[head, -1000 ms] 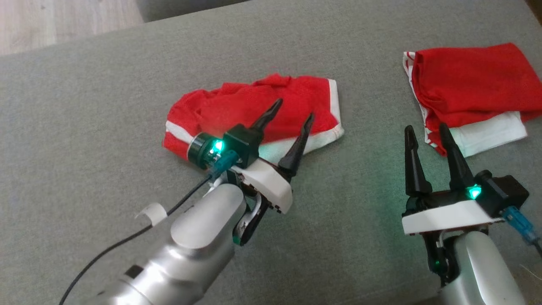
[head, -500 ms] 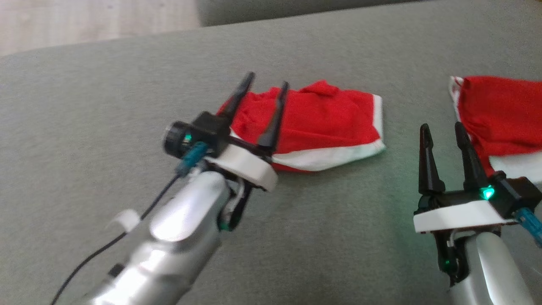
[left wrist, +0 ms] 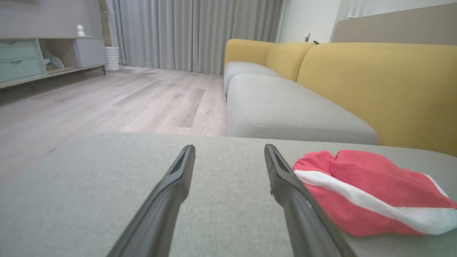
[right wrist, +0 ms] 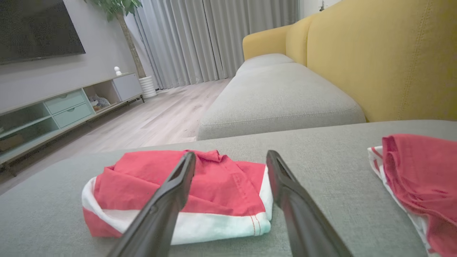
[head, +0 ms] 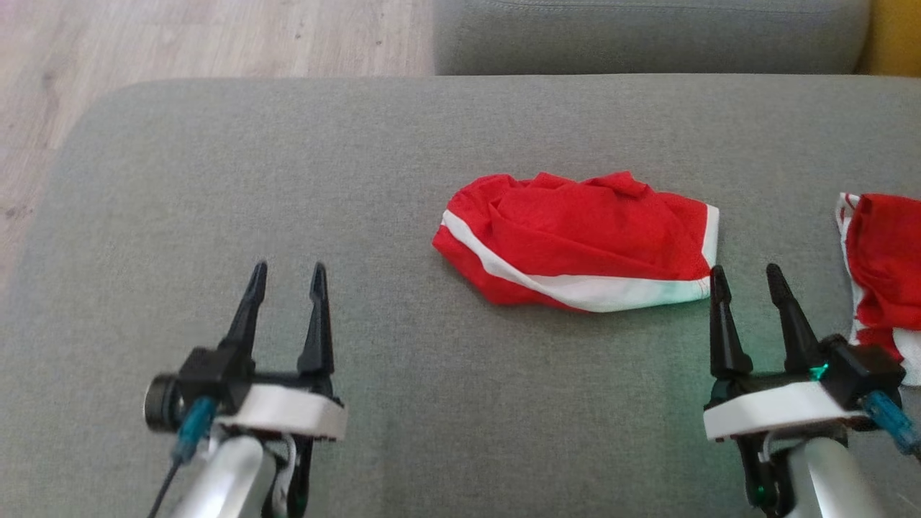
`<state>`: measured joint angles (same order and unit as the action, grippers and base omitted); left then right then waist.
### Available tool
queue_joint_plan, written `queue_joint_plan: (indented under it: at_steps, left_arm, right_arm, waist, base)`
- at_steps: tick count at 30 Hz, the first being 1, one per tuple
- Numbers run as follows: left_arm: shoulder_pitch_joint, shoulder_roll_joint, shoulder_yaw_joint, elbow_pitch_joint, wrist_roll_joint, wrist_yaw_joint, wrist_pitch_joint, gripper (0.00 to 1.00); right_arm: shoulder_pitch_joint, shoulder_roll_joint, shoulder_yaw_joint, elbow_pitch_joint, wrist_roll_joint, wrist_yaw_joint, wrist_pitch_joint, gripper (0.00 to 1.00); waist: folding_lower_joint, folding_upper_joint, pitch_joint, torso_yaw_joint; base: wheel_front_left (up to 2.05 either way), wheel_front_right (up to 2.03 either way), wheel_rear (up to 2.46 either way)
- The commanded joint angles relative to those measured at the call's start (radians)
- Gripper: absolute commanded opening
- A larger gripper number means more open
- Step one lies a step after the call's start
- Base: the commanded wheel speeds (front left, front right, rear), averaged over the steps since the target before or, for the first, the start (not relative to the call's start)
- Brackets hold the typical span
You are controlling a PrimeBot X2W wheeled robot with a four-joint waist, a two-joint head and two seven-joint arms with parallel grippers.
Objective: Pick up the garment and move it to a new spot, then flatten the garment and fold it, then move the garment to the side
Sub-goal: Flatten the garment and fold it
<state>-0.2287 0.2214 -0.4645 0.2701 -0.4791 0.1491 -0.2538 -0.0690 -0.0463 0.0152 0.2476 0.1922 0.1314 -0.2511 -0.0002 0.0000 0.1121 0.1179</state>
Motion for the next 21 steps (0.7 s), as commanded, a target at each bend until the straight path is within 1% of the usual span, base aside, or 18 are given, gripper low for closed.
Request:
queue_joint_plan:
  at_steps: [1, 3, 4, 5, 8, 13, 17, 21]
  left_arm:
    - [-0.02, -0.008, 0.059, -0.045, 0.021, -0.009, -0.008, 1.0]
    - [-0.008, -0.028, 0.075, -0.051, 0.044, -0.023, -0.008, 1.0]
    - [-0.008, -0.028, 0.075, -0.051, 0.044, -0.023, -0.008, 1.0]
    - [-0.01, -0.045, 0.082, -0.047, 0.067, -0.041, -0.008, 1.0]
    - [-0.022, -0.067, 0.091, -0.038, 0.096, -0.066, -0.008, 1.0]
    - [-0.027, -0.098, 0.106, -0.01, 0.126, -0.1, -0.008, 1.0]
    - [-0.031, -0.116, 0.122, 0.005, 0.145, -0.12, -0.008, 1.0]
    - [-0.035, -0.13, 0.139, 0.014, 0.161, -0.137, -0.008, 1.0]
  right_arm:
    - [-0.018, -0.004, 0.013, -0.016, -0.002, -0.001, -0.009, 1.0]
    - [-0.025, -0.004, 0.002, -0.002, -0.008, -0.001, -0.003, 1.0]
    - [-0.025, -0.004, 0.002, -0.002, -0.008, -0.001, -0.003, 1.0]
    - [-0.037, -0.004, -0.013, 0.015, -0.016, -0.001, 0.011, 1.0]
    - [-0.062, -0.004, -0.035, 0.05, -0.022, -0.001, 0.045, 1.0]
    - [-0.112, -0.004, -0.048, 0.139, 0.018, -0.001, 0.1, 1.0]
    - [-0.151, -0.004, -0.052, 0.212, 0.039, -0.001, 0.109, 1.0]
    - [-0.18, -0.004, -0.041, 0.272, 0.033, -0.001, 0.11, 1.0]
  waist:
    - [0.0002, 0.0, 0.007, 0.007]
    - [0.0002, 0.0, 0.014, 0.012]
    - [0.0002, 0.0, 0.014, 0.012]
    - [0.0002, 0.0, 0.023, 0.017]
    - [0.0002, 0.0, 0.038, 0.021]
    - [0.0002, 0.0, 0.059, 0.026]
    - [0.0002, 0.0, 0.074, 0.034]
    - [0.0002, 0.0, 0.082, 0.043]
  base:
    - [0.0, 0.0, 0.0]
    - [0.0, 0.0, 0.0]
    - [0.0, 0.0, 0.0]
    - [0.0, 0.0, 0.0]
    - [0.0, 0.0, 0.0]
    - [0.0, 0.0, 0.0]
    - [0.0, 0.0, 0.0]
    - [0.0, 0.0, 0.0]
